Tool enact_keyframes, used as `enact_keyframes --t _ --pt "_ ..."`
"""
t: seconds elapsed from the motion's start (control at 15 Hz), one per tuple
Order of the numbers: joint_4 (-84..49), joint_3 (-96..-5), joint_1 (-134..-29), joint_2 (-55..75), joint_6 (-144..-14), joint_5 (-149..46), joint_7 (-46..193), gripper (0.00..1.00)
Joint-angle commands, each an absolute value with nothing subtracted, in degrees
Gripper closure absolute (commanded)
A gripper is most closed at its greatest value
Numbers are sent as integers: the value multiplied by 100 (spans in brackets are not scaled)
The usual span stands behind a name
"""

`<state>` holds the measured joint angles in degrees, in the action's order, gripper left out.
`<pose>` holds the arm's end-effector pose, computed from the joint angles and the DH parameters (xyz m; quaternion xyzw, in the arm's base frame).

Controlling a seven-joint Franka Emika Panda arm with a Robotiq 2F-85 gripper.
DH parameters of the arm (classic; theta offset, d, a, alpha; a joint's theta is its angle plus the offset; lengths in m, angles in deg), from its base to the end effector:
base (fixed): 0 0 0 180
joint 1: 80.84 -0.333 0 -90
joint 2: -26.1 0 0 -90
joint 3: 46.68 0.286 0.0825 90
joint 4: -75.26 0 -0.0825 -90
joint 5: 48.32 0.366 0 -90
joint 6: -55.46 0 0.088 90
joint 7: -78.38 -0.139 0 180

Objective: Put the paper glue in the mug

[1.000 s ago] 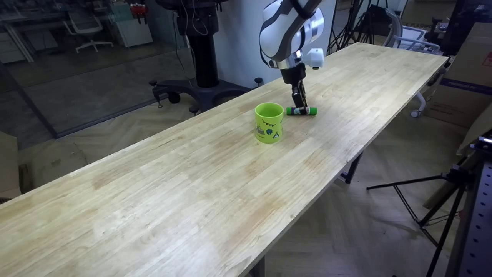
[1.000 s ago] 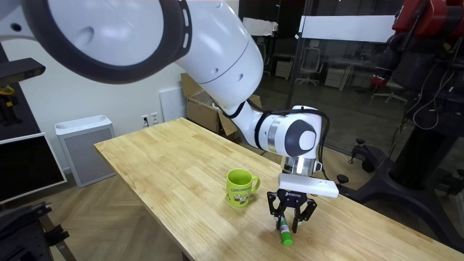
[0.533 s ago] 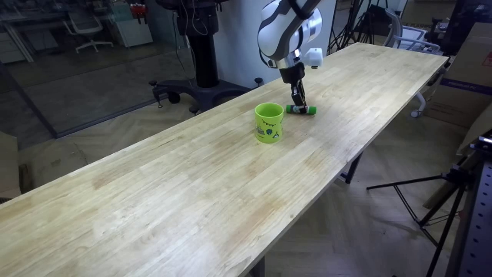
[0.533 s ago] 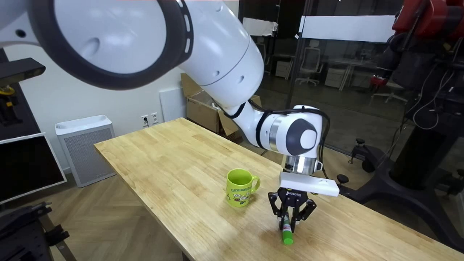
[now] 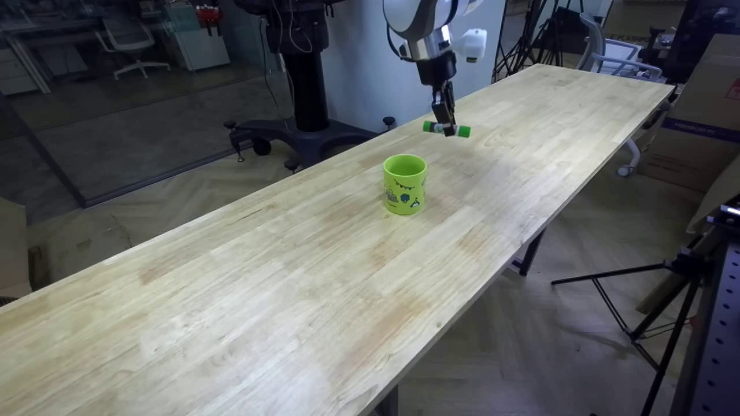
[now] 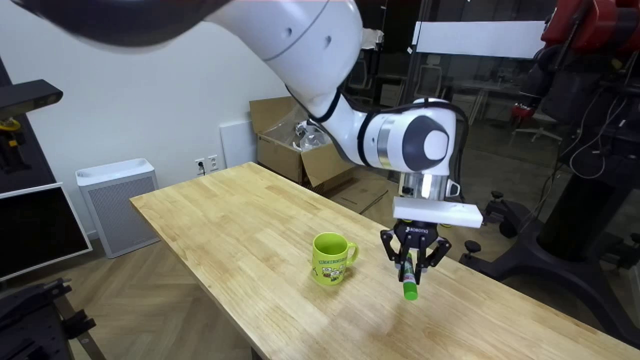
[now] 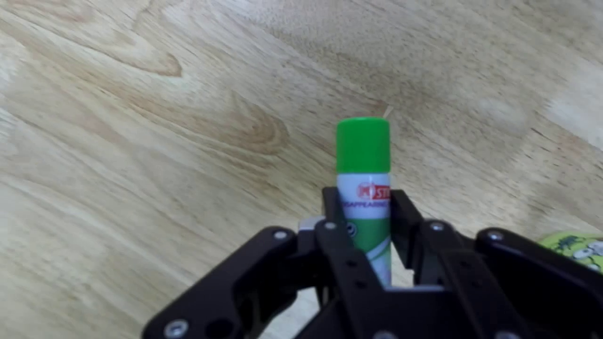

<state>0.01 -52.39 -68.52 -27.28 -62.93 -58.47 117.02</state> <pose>0.6455 -0.2139 0.1253 0.9598 0.2406 -0.1315 0.0599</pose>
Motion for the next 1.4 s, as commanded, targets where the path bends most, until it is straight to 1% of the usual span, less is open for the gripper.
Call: enact_keyframes --t 0.0,0.2,0.53,0.67,0.73,0.8,1.0,1.07,1.33 --pt "-1201 -5190 -7012 -1520 -6419 -5892 11057 93" --pt "-2005 -5041 -7145 -730 -6461 -5836 10747 93" --pt "-3341 -4854 -7510 307 -7196 -5984 10145 93" --pt "-3501 -4829 -7615 372 -7517 -6046 10080 93" --pt "-3087 -4802 -7518 82 -7221 -5903 10358 93" --pt "-3177 -4785 -7551 132 -7273 -5899 10349 71" --pt "-3173 -4780 -7518 89 -7272 -5894 10377 71" --pt "-3173 -4782 -7506 84 -7272 -5894 10381 93" --pt "-3077 -4773 -7486 -283 -8324 -5827 10201 93"
